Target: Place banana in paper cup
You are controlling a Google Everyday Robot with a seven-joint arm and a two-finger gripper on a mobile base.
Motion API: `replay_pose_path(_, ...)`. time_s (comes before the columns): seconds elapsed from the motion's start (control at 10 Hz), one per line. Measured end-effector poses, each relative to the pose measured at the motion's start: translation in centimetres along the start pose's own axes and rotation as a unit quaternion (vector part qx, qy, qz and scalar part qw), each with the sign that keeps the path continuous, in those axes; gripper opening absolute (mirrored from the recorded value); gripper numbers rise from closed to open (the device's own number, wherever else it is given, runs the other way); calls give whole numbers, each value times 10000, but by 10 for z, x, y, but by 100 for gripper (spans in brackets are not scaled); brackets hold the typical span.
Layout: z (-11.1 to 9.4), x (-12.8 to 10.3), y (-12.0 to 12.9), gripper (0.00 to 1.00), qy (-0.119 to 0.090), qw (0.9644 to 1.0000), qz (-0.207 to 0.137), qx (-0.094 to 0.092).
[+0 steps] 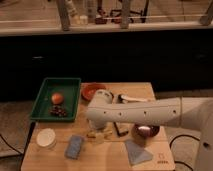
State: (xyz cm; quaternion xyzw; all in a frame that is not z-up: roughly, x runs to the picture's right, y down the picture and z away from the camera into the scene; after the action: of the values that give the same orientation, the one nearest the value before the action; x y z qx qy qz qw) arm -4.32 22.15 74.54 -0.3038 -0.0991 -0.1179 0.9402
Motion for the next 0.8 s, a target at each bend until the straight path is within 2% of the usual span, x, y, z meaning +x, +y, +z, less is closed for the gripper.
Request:
replay_pose_path(0.3,-7,0,5,80,0,10000,17,31)
replay_pose_path(0.4,-10,-5,7,80,16,9999,-82,111)
replay_pose_path(0.6,-26,-21,5,80,9,9992,-345,221)
replay_pose_path(0.8,-34,-29,8,80,34,9983,-544,208)
